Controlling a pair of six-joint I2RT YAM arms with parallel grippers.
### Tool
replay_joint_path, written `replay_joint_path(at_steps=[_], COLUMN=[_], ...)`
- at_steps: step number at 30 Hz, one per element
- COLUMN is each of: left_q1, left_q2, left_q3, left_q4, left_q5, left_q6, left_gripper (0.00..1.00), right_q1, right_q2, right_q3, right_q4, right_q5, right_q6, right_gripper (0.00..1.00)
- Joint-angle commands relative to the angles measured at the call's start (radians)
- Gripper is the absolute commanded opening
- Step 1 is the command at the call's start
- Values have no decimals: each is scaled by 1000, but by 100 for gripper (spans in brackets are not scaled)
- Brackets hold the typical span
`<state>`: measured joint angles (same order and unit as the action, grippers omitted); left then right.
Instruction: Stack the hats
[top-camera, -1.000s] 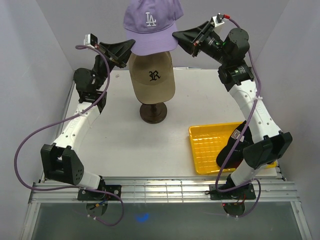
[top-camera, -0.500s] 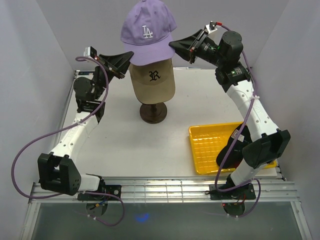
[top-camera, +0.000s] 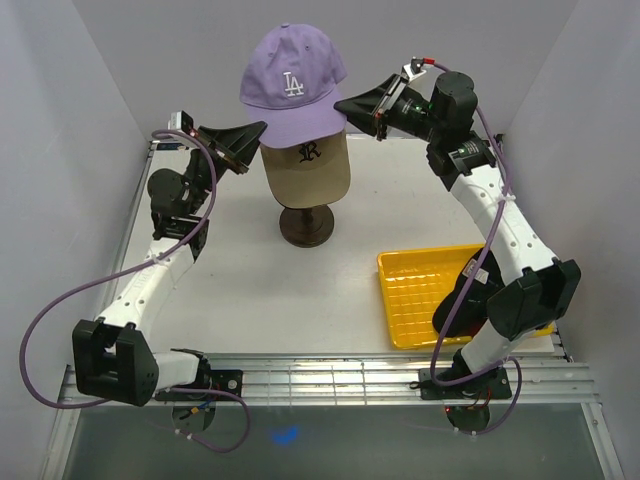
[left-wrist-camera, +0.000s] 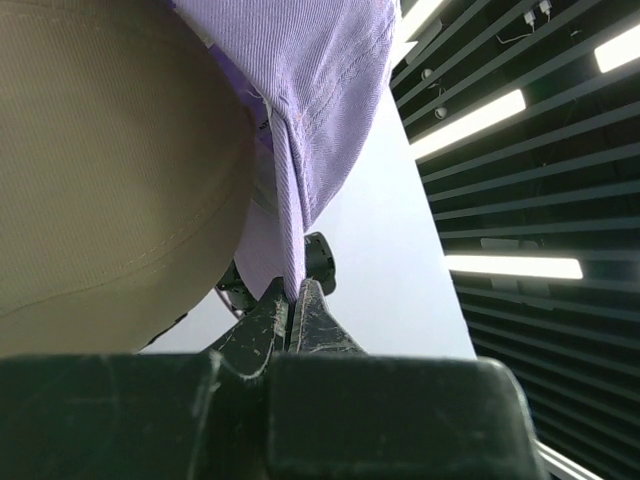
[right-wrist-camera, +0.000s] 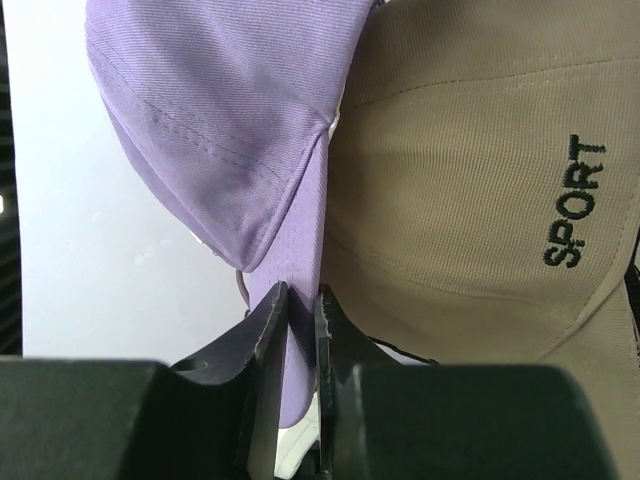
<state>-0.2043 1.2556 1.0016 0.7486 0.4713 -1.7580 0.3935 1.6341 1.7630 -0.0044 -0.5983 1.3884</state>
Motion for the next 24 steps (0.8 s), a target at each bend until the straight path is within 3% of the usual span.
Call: replay_joint_path(at_steps=[1,24], left_q1=[-15,-14], left_q2=[-64,-68], left_q3=[-15,-41], left_q4=[24,-92], left_q5=[107,220], left_q6=[28,118], left_gripper=[0,0], right_q1=[16,16], right_q2=[-39,-88], right_q3=[-17,-158], right_q4=[15,37], right_q5=[-3,11], right_q6=[-61,-97], right_gripper=[9,8])
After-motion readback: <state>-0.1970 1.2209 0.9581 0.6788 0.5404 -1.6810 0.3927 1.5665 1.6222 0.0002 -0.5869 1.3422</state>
